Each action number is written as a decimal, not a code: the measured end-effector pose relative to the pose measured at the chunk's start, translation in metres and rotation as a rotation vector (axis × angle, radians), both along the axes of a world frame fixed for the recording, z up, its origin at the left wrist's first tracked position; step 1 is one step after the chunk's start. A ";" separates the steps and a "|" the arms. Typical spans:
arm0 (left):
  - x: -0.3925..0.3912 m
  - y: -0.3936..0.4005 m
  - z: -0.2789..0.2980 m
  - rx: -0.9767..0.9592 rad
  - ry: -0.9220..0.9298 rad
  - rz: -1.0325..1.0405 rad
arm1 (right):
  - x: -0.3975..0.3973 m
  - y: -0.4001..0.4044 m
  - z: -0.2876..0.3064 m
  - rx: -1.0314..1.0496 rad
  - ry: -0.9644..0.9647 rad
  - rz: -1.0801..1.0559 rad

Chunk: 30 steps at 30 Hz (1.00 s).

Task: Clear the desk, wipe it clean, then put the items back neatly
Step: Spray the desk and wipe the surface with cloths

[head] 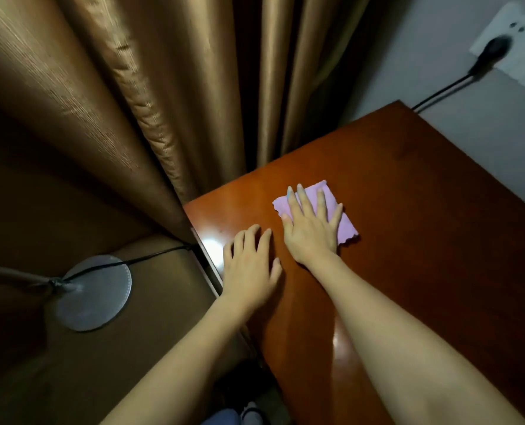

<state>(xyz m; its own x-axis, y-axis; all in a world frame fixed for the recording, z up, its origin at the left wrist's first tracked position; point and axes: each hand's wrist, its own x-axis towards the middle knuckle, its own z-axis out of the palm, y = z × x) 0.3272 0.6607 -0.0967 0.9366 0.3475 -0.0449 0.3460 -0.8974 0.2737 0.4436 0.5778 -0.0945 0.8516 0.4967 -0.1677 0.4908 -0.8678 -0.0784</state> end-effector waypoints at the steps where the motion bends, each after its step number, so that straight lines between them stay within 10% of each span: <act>1: -0.006 -0.011 0.001 -0.010 0.012 -0.006 | -0.008 -0.014 0.000 -0.004 0.010 -0.010; 30: -0.209 -0.444 -0.004 0.072 0.018 -0.414 | -0.293 -0.509 -0.007 0.002 0.005 -0.502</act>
<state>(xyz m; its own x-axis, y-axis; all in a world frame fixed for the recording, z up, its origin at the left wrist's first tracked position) 0.1187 0.2165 -0.1009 0.9971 -0.0552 -0.0518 -0.0437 -0.9784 0.2023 0.1511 0.0691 -0.1017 0.9847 0.0260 -0.1723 0.0121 -0.9966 -0.0814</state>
